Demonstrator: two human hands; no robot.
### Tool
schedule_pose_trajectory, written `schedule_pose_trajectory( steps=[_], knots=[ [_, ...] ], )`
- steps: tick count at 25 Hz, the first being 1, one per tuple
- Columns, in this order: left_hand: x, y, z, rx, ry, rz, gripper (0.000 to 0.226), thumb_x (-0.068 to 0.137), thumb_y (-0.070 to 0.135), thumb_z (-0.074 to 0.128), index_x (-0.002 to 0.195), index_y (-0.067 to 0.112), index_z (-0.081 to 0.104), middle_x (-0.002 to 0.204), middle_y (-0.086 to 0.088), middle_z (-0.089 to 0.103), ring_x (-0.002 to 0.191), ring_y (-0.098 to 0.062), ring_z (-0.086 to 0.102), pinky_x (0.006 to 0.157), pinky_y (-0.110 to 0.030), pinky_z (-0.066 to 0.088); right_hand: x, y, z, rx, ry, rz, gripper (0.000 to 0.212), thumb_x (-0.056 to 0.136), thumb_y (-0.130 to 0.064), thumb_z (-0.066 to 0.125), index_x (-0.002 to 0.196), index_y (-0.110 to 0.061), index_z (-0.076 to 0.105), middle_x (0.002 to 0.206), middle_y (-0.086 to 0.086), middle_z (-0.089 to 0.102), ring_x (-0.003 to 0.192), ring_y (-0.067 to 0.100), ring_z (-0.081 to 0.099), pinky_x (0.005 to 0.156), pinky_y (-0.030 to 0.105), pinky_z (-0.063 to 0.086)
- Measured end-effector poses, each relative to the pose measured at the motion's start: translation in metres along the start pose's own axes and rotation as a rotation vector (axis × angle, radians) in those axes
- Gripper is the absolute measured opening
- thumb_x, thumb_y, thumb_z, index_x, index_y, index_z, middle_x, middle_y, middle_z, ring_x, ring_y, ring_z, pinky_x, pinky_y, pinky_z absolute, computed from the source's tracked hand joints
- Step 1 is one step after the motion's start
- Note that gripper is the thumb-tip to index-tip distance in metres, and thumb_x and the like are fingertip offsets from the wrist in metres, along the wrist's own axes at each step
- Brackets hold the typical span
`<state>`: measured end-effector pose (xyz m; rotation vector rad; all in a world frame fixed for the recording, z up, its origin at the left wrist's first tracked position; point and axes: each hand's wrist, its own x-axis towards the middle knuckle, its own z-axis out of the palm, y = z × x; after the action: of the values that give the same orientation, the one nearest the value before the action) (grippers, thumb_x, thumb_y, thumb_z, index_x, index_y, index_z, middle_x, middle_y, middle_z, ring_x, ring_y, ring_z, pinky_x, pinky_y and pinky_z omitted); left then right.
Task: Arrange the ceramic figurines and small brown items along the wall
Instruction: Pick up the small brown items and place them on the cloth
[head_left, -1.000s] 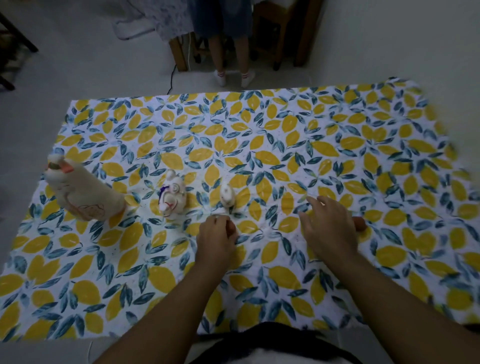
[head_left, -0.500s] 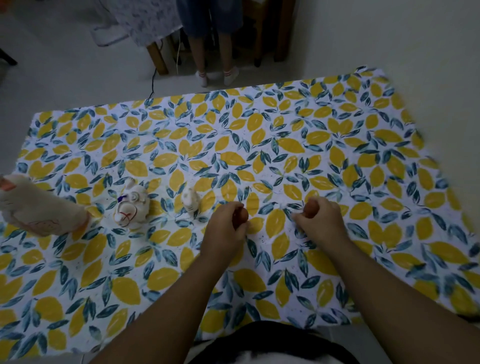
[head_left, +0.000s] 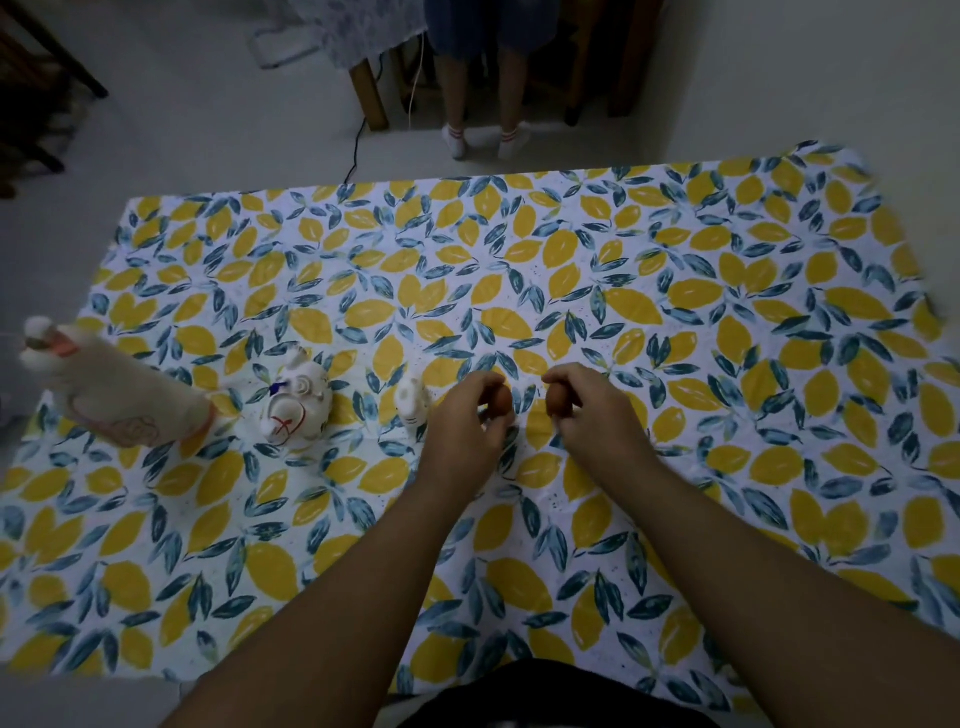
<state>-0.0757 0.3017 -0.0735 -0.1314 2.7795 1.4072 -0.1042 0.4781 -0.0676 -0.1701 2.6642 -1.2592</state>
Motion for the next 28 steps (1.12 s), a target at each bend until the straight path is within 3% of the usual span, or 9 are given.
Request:
schedule_pose_trajectory(
  steps=[9, 14, 17, 20, 24, 28],
  knots=[
    [0.002, -0.012, 0.006, -0.008, -0.019, 0.004, 0.038, 0.091, 0.009, 0.071, 0.129, 0.010, 0.063, 0.122, -0.012, 0.065, 0.114, -0.026, 0.059, 0.092, -0.044, 0.055, -0.003, 0.018, 0.003, 0.012, -0.017, 0.036, 0.037, 0.093, 0.005, 0.063, 0.127, -0.012, 0.066, 0.128, 0.017, 0.066, 0.114, 0.037, 0.061, 0.091, 0.050, 0.053],
    [0.003, -0.013, 0.004, -0.036, -0.030, -0.005, 0.040, 0.091, 0.009, 0.071, 0.130, 0.012, 0.063, 0.125, -0.011, 0.064, 0.116, -0.021, 0.057, 0.094, -0.037, 0.054, -0.003, 0.021, 0.003, -0.037, -0.037, 0.016, 0.043, 0.092, 0.008, 0.059, 0.129, -0.012, 0.066, 0.126, 0.019, 0.067, 0.112, 0.039, 0.059, 0.084, 0.042, 0.048],
    [0.004, -0.011, 0.003, -0.031, -0.033, -0.010, 0.040, 0.091, 0.010, 0.071, 0.129, 0.014, 0.063, 0.123, -0.010, 0.065, 0.115, -0.022, 0.058, 0.093, -0.032, 0.054, -0.002, 0.020, 0.005, -0.038, -0.035, 0.048, 0.042, 0.091, 0.004, 0.065, 0.129, -0.015, 0.064, 0.126, 0.017, 0.066, 0.112, 0.038, 0.060, 0.084, 0.045, 0.051],
    [0.005, -0.005, 0.001, -0.020, -0.057, -0.028, 0.045, 0.091, 0.012, 0.070, 0.134, 0.014, 0.059, 0.127, -0.010, 0.063, 0.119, -0.023, 0.057, 0.098, -0.042, 0.052, -0.005, 0.013, 0.003, -0.063, -0.072, 0.087, 0.057, 0.087, -0.013, 0.078, 0.139, -0.021, 0.055, 0.136, 0.009, 0.061, 0.123, 0.031, 0.056, 0.095, 0.044, 0.053],
    [-0.004, 0.007, -0.014, 0.070, 0.001, 0.040, 0.052, 0.095, 0.024, 0.066, 0.143, 0.016, 0.050, 0.144, -0.005, 0.054, 0.135, -0.018, 0.043, 0.107, -0.029, 0.035, -0.018, -0.008, -0.003, -0.272, 0.027, -0.009, 0.062, 0.091, -0.042, 0.069, 0.146, -0.022, 0.048, 0.146, 0.001, 0.054, 0.140, 0.025, 0.043, 0.110, 0.050, 0.042],
    [-0.022, 0.009, -0.058, 0.195, 0.087, 0.054, 0.052, 0.100, 0.033, 0.055, 0.148, 0.017, 0.042, 0.155, -0.005, 0.043, 0.149, -0.019, 0.025, 0.117, -0.038, 0.026, -0.019, -0.057, 0.013, -0.367, 0.021, -0.085, 0.058, 0.100, -0.046, 0.051, 0.152, -0.021, 0.042, 0.159, 0.001, 0.042, 0.153, 0.022, 0.023, 0.124, 0.050, 0.019]
  ],
)
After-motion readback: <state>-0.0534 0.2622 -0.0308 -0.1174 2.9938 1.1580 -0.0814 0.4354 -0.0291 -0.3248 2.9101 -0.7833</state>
